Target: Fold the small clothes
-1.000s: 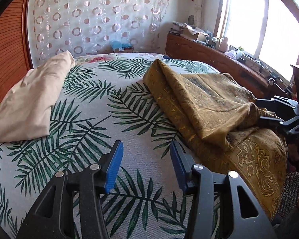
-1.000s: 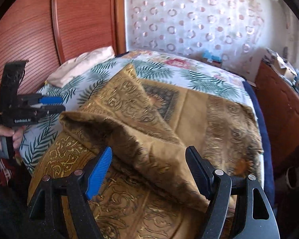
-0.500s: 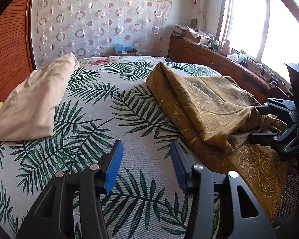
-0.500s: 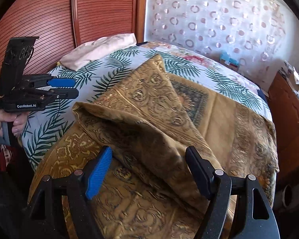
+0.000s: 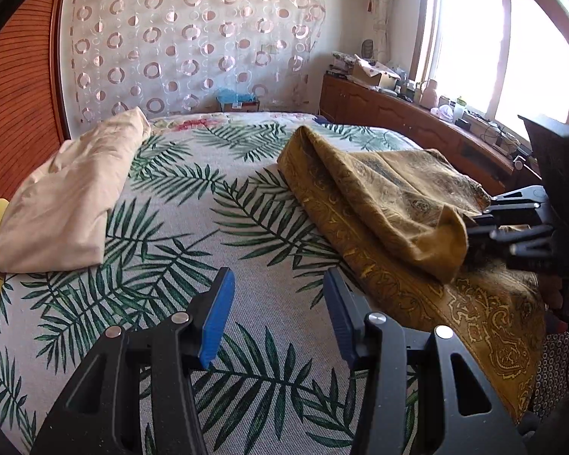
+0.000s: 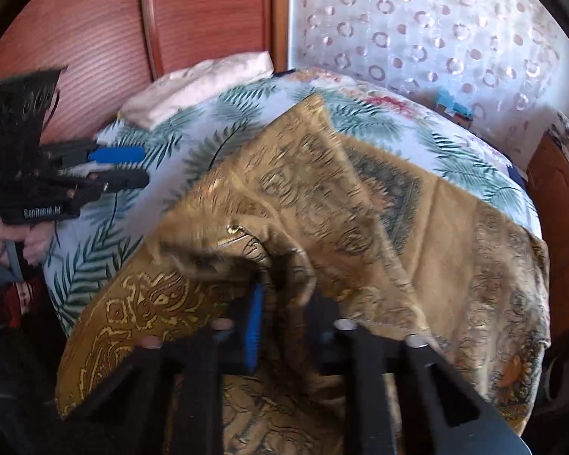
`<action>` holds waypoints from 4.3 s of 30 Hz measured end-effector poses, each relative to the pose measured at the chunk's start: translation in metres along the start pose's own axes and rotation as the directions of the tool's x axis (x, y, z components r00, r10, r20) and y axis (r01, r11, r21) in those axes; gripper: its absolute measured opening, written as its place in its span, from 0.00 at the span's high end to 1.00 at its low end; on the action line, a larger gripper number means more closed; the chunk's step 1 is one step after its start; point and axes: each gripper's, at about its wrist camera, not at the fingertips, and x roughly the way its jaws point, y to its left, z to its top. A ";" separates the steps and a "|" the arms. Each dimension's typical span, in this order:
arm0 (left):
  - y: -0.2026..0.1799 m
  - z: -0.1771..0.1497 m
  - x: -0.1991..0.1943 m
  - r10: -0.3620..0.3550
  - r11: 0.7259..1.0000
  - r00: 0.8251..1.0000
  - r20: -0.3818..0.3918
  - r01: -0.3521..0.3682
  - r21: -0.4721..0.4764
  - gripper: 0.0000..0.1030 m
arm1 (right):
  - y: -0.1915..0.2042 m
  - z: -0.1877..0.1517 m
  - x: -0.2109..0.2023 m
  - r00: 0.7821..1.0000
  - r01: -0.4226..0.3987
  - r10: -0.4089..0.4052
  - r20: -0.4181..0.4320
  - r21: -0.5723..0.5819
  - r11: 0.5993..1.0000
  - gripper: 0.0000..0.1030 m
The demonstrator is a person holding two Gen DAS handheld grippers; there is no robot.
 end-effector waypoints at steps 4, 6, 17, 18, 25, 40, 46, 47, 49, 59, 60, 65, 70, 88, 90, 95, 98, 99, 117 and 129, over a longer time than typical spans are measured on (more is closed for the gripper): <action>-0.001 0.003 -0.006 -0.005 1.000 1.000 0.025 0.005 -0.006 0.52 | -0.029 0.005 -0.025 0.995 0.028 -0.036 0.088 0.096 0.995 0.91; -0.002 0.006 -0.009 -0.015 1.000 0.999 0.030 0.016 -0.009 0.52 | -0.048 0.009 -0.036 0.991 0.042 -0.059 0.116 0.143 0.989 0.92; -0.029 0.021 -0.024 -0.122 0.992 0.991 0.050 0.121 0.029 0.36 | -0.147 0.018 -0.036 0.963 0.243 -0.267 0.033 0.319 0.916 0.92; -0.032 0.021 -0.024 -0.129 0.991 0.990 0.050 0.128 0.032 0.25 | -0.152 0.017 -0.032 0.960 0.262 -0.281 0.010 0.330 0.907 0.92; -0.042 0.025 -0.019 -0.119 0.992 0.992 0.034 0.118 0.050 0.22 | -0.160 0.001 -0.012 0.951 0.307 -0.298 -0.083 0.358 0.882 0.76; -0.044 0.053 0.007 -0.096 0.995 0.995 0.000 0.096 0.037 0.22 | -0.142 -0.004 -0.029 0.948 0.315 -0.317 -0.026 0.216 0.924 0.51; -0.050 0.070 0.023 -0.095 0.993 0.995 -0.009 0.095 0.075 0.22 | -0.155 0.012 -0.002 0.944 0.330 -0.328 -0.042 0.160 0.930 0.51; -0.051 0.071 0.026 -0.095 0.992 0.995 -0.012 0.095 0.080 0.22 | -0.155 0.014 0.004 0.946 0.324 -0.320 -0.046 0.142 0.935 0.51; -0.054 0.075 0.034 -0.092 0.992 0.996 -0.022 0.093 0.088 0.22 | -0.158 0.018 0.011 0.956 0.294 -0.290 -0.046 0.128 0.947 0.51; -0.054 0.077 0.056 -0.087 0.993 0.994 -0.068 0.092 0.068 0.22 | -0.215 0.015 0.008 0.968 0.251 -0.243 -0.066 0.337 0.907 0.93; -0.054 0.077 0.056 -0.088 0.994 0.994 -0.069 0.093 0.066 0.22 | -0.219 0.011 0.005 0.965 0.260 -0.253 -0.067 0.347 0.901 0.93; -0.056 0.075 0.044 -0.090 0.994 0.995 -0.051 0.093 0.061 0.22 | -0.207 -0.005 -0.029 0.965 0.239 -0.261 0.014 0.361 0.902 0.88; -0.059 0.072 0.023 -0.089 0.994 0.996 -0.019 0.090 0.063 0.22 | -0.163 -0.031 -0.064 0.958 0.257 -0.284 0.043 0.318 0.913 0.71; -0.074 0.053 -0.018 -0.128 0.989 0.991 -0.033 0.130 0.076 0.22 | -0.075 -0.159 -0.119 0.981 0.190 -0.192 -0.027 0.325 0.926 0.93; -0.075 0.054 -0.017 -0.126 0.989 0.992 -0.027 0.128 0.079 0.22 | -0.075 -0.159 -0.133 0.981 0.179 -0.192 0.009 0.325 0.929 0.94; -0.077 0.053 -0.016 -0.121 0.988 0.992 -0.028 0.123 0.089 0.22 | -0.068 -0.177 -0.171 0.977 0.194 -0.213 0.019 0.337 0.921 0.95; -0.076 0.053 -0.014 -0.119 0.989 0.992 -0.029 0.121 0.083 0.22 | -0.067 -0.189 -0.180 0.975 0.210 -0.221 -0.008 0.341 0.916 0.95; -0.074 0.053 -0.012 -0.120 0.989 0.992 -0.030 0.122 0.079 0.22 | -0.066 -0.192 -0.180 0.974 0.220 -0.228 -0.017 0.339 0.915 0.94; -0.062 0.078 0.049 -0.043 0.996 0.997 -0.070 0.048 0.071 0.22 | -0.083 -0.115 -0.135 0.941 0.312 -0.338 0.036 0.302 0.901 0.50; -0.057 0.094 0.088 -0.016 0.996 0.994 -0.112 0.025 0.082 0.38 | -0.162 -0.069 -0.035 0.967 0.254 -0.246 -0.070 0.368 0.895 0.49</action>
